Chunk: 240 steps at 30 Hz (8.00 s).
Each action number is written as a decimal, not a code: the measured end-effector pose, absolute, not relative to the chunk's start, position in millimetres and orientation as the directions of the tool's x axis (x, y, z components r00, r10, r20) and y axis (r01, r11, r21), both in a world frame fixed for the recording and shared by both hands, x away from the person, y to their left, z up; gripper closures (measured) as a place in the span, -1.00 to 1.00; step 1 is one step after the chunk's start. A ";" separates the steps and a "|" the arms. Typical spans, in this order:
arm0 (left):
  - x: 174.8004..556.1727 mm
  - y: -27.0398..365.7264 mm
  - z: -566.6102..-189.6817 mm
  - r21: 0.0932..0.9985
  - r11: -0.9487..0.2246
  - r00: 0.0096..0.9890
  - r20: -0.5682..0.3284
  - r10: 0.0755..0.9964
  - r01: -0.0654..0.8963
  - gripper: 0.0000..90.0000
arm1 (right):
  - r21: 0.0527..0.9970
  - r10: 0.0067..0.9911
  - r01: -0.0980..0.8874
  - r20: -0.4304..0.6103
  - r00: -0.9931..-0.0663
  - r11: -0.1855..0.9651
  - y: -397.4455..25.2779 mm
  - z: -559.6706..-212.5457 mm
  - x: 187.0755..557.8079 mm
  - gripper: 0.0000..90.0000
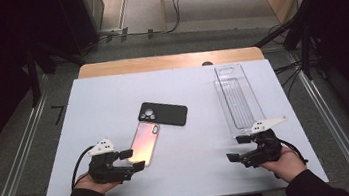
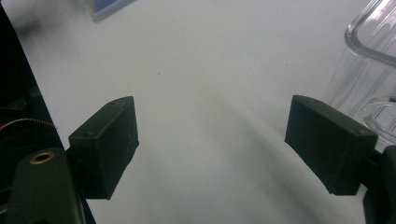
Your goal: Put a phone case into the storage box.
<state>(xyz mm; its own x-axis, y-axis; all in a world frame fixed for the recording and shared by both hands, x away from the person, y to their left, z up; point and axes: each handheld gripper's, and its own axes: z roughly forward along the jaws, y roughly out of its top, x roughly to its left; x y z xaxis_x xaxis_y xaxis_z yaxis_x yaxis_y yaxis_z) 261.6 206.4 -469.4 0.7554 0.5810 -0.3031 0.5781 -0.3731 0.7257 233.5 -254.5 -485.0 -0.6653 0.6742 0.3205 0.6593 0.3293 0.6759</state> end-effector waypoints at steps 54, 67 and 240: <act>268.7 213.9 -458.0 0.704 -0.348 0.704 -0.301 0.643 0.619 -0.41 | 0.667 0.691 0.660 0.296 -0.660 0.345 -256.7 -482.2 230.6 -0.66; 283.8 200.3 -454.2 0.710 -0.307 0.668 -0.303 0.679 0.634 -0.48 | 0.659 0.697 0.666 0.293 -0.655 0.349 -255.6 -484.2 231.0 -0.66; 297.3 100.3 -446.7 0.824 -0.318 0.695 -0.122 0.708 0.469 -0.63 | 0.715 0.710 0.662 0.344 -0.614 0.226 -231.8 -451.8 239.8 -0.66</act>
<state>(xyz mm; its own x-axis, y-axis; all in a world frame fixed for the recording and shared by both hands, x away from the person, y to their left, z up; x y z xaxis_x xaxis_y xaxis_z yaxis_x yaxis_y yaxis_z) 297.3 100.3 -446.7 0.6952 0.7084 -0.1223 0.4692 -0.3183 0.8237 239.8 -231.8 -451.8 -0.6143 0.7100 0.3444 0.6618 0.2259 0.7148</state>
